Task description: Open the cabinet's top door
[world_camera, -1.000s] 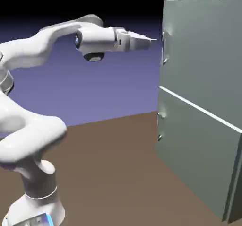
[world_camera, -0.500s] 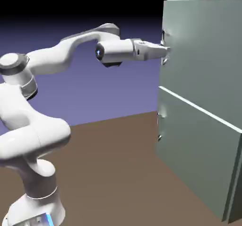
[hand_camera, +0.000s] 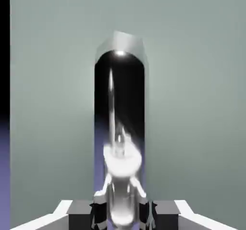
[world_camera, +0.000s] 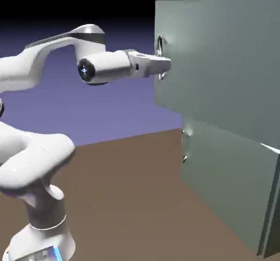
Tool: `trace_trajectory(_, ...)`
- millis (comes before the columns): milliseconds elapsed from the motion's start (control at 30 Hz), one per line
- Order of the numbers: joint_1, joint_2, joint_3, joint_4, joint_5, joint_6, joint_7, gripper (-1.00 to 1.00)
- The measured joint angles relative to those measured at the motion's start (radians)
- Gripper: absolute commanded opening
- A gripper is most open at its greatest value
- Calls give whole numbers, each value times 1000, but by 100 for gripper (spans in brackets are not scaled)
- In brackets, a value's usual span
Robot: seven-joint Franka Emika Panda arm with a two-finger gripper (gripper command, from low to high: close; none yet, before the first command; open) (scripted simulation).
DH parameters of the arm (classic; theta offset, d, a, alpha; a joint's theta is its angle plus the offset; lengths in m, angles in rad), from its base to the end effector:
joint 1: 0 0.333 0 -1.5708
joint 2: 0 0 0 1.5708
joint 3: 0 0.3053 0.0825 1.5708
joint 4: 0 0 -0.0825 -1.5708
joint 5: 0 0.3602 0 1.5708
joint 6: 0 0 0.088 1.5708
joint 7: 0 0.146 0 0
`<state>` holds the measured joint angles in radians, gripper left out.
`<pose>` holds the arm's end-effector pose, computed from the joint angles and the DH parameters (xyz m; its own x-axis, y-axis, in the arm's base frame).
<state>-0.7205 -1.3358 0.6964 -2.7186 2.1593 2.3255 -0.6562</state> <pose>0.3299 0.0878 0.5748 0.2484 -0.6620 0.7071 0.2486 -0.6620 -0.7071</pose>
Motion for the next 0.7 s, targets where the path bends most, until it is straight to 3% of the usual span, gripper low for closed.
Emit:
trace_trajectory(333,108,-78,-362,-164,-304,-263,-30,-100)
trace_trajectory(700,110,-40,-761,-181,-663,-538,-81,-100)
